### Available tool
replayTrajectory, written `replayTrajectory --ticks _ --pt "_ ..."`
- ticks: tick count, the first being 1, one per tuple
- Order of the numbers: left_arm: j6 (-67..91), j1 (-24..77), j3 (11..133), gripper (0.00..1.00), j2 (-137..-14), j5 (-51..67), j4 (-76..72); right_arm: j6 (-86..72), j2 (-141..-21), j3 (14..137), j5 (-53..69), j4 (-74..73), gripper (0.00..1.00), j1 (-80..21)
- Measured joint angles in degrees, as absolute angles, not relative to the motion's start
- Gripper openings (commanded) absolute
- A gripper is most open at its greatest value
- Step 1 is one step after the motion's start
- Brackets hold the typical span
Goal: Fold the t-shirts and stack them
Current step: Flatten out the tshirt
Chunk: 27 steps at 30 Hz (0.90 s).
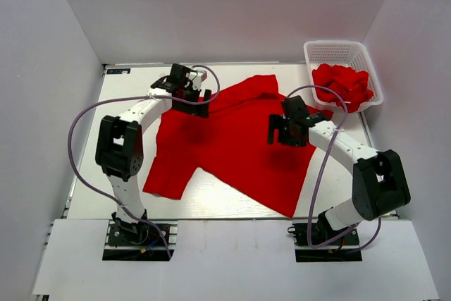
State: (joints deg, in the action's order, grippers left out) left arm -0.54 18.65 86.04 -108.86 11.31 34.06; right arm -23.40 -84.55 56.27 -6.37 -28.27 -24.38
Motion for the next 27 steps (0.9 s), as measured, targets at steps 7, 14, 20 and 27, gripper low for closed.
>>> replayTrajectory --ticks 7,14,20,27 --pt "0.95 18.65 85.97 1.0 -114.04 10.98 32.67 -24.03 -87.5 55.42 -7.68 -24.91 0.9 -23.68" --pt "2.17 18.63 86.04 1.0 -117.6 8.56 32.18 -24.08 -92.68 55.37 -8.21 -23.64 0.9 -22.35" --pt "5.8 17.91 85.73 1.0 -118.69 5.43 30.7 -23.79 -97.47 57.56 -8.29 -23.57 0.9 -21.23" --pt "15.38 17.12 78.15 1.0 -113.71 -5.04 30.63 -21.52 -107.68 70.24 -7.99 -24.53 0.9 -20.62"
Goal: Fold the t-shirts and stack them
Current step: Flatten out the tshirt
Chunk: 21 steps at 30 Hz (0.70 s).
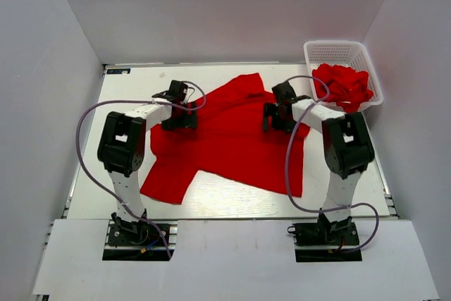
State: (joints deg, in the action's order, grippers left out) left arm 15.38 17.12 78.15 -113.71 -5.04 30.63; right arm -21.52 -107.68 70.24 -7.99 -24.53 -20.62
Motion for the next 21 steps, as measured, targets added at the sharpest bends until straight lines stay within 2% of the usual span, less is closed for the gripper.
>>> replayTrajectory --ticks 8,12,16,21 --pt "25.32 15.33 65.06 1.0 -103.44 -6.72 33.34 -16.4 -121.27 89.84 -4.93 -27.09 0.9 -20.64" --pt "26.57 15.99 64.79 1.0 -102.65 -5.1 35.09 -14.87 -124.49 94.96 -3.9 -27.57 0.9 -20.64" --pt "24.25 16.49 70.28 1.0 -102.83 -3.29 38.04 -14.11 -124.03 94.72 -3.55 -28.51 0.9 -20.64" --pt "16.6 17.02 83.77 1.0 -103.37 0.78 35.75 -13.43 -117.27 87.83 -3.22 -29.89 0.9 -20.64"
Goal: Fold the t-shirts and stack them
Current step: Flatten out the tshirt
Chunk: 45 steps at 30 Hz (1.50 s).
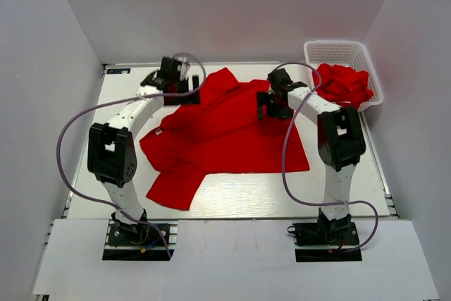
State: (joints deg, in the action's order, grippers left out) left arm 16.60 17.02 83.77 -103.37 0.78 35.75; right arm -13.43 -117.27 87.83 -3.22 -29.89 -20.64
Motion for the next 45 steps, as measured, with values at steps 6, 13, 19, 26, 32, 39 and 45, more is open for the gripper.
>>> replayTrajectory --ticks 6,13,19,26,32,39,45 --pt "7.16 18.5 107.48 1.0 -115.24 6.72 32.58 -13.1 -106.87 83.66 -3.92 -29.91 0.9 -20.62" --pt "-7.01 21.43 128.01 1.0 -136.22 15.55 31.2 -13.74 -100.57 78.76 -3.14 -29.82 0.9 -20.47" --pt "-12.62 23.57 128.01 1.0 -141.32 18.33 29.32 -14.57 -100.2 75.83 -1.93 -31.27 0.9 -19.31" --pt "-16.84 23.7 128.01 1.0 -141.45 18.15 25.21 -14.85 -100.09 75.83 -0.23 -31.57 0.9 -17.58" --pt "-20.18 23.62 127.96 0.97 -141.71 17.21 24.75 -14.92 -99.57 75.61 0.36 -31.55 0.9 -16.67" --pt "-22.22 23.86 127.2 0.9 -143.22 18.02 24.77 -15.0 -98.72 75.11 0.16 -31.62 0.9 -15.53" --pt "-22.44 23.86 126.78 0.75 -144.7 16.08 23.57 -15.0 -97.65 74.74 -0.89 -31.64 0.9 -14.7"
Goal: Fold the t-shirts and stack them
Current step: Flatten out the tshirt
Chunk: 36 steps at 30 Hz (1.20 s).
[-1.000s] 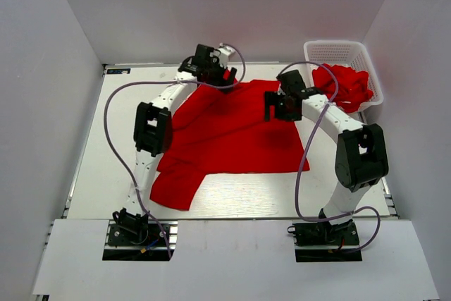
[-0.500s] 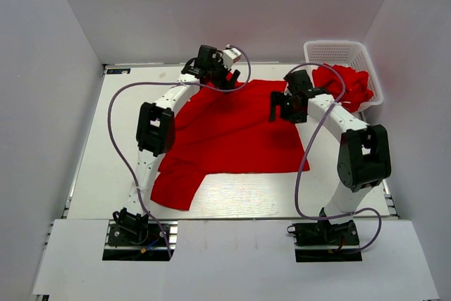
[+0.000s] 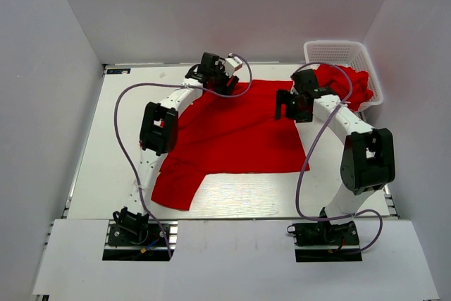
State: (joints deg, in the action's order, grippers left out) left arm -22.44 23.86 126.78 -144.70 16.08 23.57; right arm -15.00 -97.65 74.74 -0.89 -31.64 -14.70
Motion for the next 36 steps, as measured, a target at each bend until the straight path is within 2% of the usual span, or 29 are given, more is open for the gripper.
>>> replayTrajectory --ticks 4,5,8,10,11,13,21,27,36 --pt "-22.13 23.86 126.76 0.64 -145.99 14.94 22.46 -15.0 -97.32 74.43 -1.26 -31.62 0.9 -14.37" --pt "-21.98 23.86 126.69 0.52 -146.32 14.68 22.28 -15.0 -97.32 74.39 -1.3 -31.68 0.9 -14.31" --pt "-21.41 23.83 126.28 0.24 -146.76 13.96 21.89 -15.03 -97.32 74.37 -1.32 -31.64 0.9 -14.09" --pt "-20.75 23.86 126.23 0.17 -146.85 13.91 21.76 -15.05 -97.32 74.37 -1.26 -31.64 0.9 -13.93" --pt "-20.38 23.86 126.23 0.07 -146.85 14.02 21.61 -15.05 -97.32 74.37 -1.23 -31.64 0.9 -13.89" --pt "-19.46 23.83 126.41 0.0 -146.85 14.06 20.99 -15.03 -97.32 74.37 -0.99 -31.64 0.9 -13.85" --pt "-15.81 22.87 128.09 0.0 -146.85 14.28 19.03 -14.83 -97.93 73.89 1.63 -31.18 0.9 -13.89" --pt "-13.78 21.32 128.44 0.0 -146.85 13.89 17.89 -14.7 -103.42 73.3 5.8 -29.67 0.9 -13.96" --pt "-11.79 15.25 128.44 0.0 -146.85 14.44 16.29 -14.83 -107.7 73.28 7.84 -28.49 0.9 -14.0"
